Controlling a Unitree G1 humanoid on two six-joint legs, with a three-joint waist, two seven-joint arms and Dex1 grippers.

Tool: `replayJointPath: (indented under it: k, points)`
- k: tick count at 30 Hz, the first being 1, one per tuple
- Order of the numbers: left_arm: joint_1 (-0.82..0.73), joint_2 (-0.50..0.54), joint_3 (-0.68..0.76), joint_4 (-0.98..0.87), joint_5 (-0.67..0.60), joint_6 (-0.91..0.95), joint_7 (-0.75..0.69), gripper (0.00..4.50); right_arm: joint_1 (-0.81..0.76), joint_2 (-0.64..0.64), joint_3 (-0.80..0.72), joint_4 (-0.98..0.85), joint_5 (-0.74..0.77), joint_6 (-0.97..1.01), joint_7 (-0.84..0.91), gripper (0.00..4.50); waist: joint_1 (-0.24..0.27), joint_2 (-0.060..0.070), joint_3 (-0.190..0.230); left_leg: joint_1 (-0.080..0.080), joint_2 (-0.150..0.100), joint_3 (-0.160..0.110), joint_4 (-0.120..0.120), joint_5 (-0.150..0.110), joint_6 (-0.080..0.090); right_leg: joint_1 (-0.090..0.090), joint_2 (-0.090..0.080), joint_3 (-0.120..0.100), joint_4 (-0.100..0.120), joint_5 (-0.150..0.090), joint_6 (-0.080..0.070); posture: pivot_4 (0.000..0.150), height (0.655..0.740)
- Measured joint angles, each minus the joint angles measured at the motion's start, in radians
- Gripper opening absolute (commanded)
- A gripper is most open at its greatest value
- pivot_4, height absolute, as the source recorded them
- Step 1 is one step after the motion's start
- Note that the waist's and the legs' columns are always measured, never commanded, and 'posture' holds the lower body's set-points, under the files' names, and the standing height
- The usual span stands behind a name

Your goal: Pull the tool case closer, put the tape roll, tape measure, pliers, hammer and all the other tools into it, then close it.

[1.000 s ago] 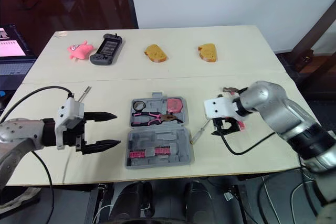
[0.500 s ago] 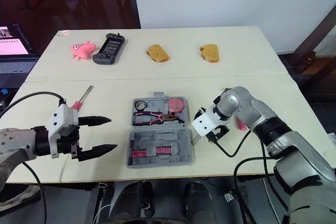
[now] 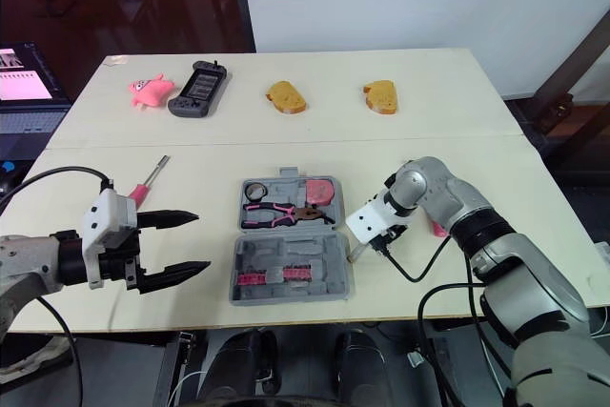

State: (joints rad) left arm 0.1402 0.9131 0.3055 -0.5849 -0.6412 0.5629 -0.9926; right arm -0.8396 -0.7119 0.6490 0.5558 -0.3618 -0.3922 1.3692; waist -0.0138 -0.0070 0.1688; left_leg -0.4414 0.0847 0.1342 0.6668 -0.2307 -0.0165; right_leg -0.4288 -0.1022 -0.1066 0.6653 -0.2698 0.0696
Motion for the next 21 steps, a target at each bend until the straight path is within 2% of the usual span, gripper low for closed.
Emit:
replayJointPath:
  k: [2,3,4,5,6,15,21]
  points:
    - [-0.006,0.0,0.0,0.0,0.0,0.0,0.0,4.5,0.0,0.005,-0.001,0.003,-0.006,0.0,0.011,1.78,0.0,0.0,0.0,0.0,0.0,0.0,0.0,0.0,0.0,0.0,0.0,0.0,0.0,0.0,0.0,0.15,0.7188]
    - [-0.008,0.0,0.0,0.0,0.0,0.0,0.0,4.5,0.0,0.007,-0.001,0.004,-0.008,0.0,0.017,1.19,-0.001,-0.001,0.0,0.0,0.0,0.0,0.0,0.0,0.0,0.0,0.0,0.0,0.0,0.0,0.0,0.15,0.7188]
    - [-0.009,0.0,0.0,0.0,0.0,0.0,0.0,4.5,0.0,0.009,-0.001,0.007,-0.009,0.001,0.022,0.91,-0.001,-0.001,0.0,0.001,0.0,0.0,0.0,0.0,0.0,0.001,0.0,0.0,0.0,0.0,0.0,0.15,0.7188]
    - [-0.009,0.0,0.0,0.0,0.0,0.0,0.0,4.5,0.0,0.01,-0.001,0.009,-0.01,0.0,0.024,0.33,-0.002,-0.001,0.0,0.001,0.0,0.0,0.0,0.0,0.0,0.001,0.0,0.0,0.0,0.0,0.0,0.15,0.7188]
    - [-0.011,0.0,-0.001,0.001,0.0,0.0,0.0,4.5,0.0,0.012,-0.002,0.009,-0.01,-0.001,0.024,0.08,-0.004,-0.001,0.0,0.001,0.0,0.0,0.0,0.0,0.0,0.001,0.0,0.0,0.0,0.0,0.0,0.15,0.7188]
    - [-0.033,0.0,-0.012,0.017,0.007,-0.001,0.0,4.5,-0.003,0.014,-0.007,0.008,-0.019,0.006,0.047,0.08,-0.002,-0.001,-0.001,0.002,0.001,0.0,0.0,0.0,0.0,0.002,0.001,0.0,0.0,0.0,-0.001,0.15,0.7188]
    - [-0.041,0.0,-0.02,0.026,0.018,-0.002,-0.004,4.5,0.023,-0.057,-0.018,-0.07,-0.023,0.011,0.085,0.08,0.002,0.0,0.0,0.001,0.0,0.0,0.0,0.0,0.0,0.001,0.0,0.0,0.0,0.0,-0.001,0.15,0.7188]
